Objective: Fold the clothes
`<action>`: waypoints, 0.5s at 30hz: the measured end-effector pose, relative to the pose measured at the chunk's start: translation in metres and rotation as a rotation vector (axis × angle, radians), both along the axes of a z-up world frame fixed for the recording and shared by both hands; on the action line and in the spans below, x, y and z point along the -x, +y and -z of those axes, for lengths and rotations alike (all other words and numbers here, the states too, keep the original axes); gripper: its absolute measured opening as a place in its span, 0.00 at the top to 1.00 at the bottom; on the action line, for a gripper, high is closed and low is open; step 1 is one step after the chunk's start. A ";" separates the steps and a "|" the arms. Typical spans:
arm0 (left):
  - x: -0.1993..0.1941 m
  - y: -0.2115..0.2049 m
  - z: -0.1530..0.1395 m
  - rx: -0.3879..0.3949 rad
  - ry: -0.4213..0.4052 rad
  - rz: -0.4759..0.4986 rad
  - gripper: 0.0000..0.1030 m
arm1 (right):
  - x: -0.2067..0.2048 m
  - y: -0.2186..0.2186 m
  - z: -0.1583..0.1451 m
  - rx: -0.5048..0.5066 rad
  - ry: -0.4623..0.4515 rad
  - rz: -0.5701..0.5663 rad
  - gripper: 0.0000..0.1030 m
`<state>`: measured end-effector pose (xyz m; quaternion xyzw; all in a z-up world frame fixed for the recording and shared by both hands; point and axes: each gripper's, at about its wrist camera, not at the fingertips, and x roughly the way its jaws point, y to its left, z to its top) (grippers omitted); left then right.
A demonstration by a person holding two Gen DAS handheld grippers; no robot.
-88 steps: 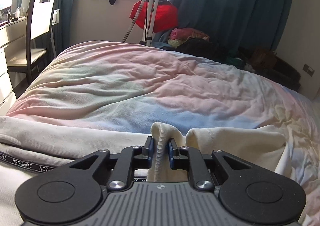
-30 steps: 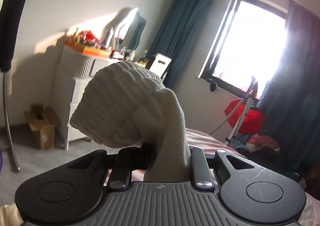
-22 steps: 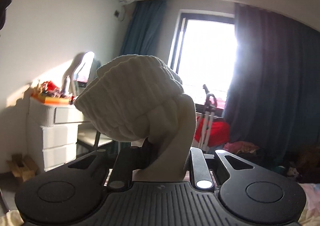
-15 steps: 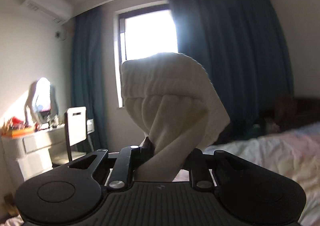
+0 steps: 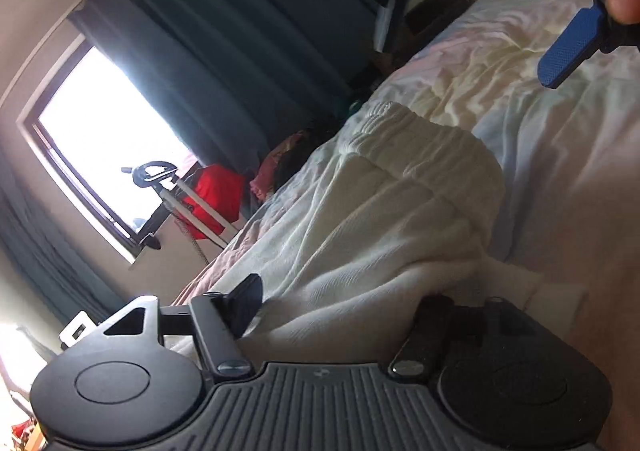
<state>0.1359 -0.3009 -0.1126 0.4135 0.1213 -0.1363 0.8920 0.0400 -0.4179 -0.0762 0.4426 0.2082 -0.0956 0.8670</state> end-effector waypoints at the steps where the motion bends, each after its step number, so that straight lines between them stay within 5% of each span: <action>1: 0.003 0.011 -0.001 -0.009 0.020 0.005 0.25 | -0.001 -0.002 0.005 -0.025 0.021 0.005 0.13; 6: 0.025 0.067 -0.005 -0.103 0.055 0.023 0.27 | 0.004 0.005 0.017 -0.151 0.011 -0.028 0.13; 9: 0.027 0.107 -0.014 -0.042 0.136 0.028 0.40 | -0.005 0.028 0.021 -0.150 0.031 -0.116 0.13; 15: 0.026 0.170 -0.026 0.089 0.328 0.029 0.41 | -0.031 0.062 0.037 -0.075 0.098 -0.163 0.13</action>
